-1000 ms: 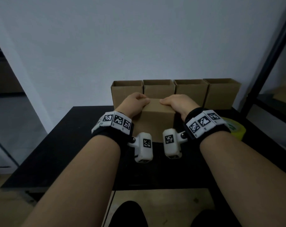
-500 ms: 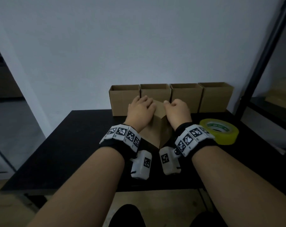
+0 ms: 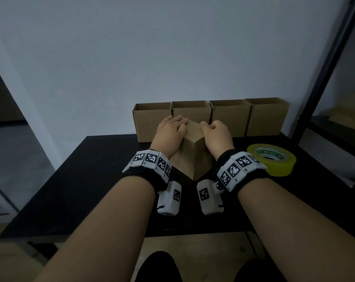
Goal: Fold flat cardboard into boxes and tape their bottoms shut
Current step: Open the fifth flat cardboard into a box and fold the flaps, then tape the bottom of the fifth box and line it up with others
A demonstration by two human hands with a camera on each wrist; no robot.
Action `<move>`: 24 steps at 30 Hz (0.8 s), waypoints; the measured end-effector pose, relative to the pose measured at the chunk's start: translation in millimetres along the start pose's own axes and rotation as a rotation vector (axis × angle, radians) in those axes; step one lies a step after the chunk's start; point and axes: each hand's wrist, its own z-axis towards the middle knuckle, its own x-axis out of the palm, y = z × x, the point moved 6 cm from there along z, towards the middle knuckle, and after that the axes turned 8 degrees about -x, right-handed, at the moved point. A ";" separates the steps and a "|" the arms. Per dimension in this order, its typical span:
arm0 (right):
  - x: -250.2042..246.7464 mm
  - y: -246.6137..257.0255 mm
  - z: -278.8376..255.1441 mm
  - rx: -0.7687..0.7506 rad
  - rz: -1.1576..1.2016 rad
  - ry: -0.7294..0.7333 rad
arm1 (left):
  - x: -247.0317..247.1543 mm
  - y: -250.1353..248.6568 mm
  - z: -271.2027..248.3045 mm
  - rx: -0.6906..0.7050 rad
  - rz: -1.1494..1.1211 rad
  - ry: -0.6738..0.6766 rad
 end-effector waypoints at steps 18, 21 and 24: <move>-102.9 -50.8 -18.4 0.060 -0.030 -0.065 | -21.9 -62.0 -6.0 -0.081 -0.054 -0.189; -124.8 -62.0 -19.9 0.075 -0.096 -0.066 | -20.4 -94.1 -16.1 -0.003 -0.121 -0.204; -137.6 -71.7 -22.3 0.108 -0.204 -0.025 | -9.3 -123.7 -29.2 0.095 -0.150 -0.207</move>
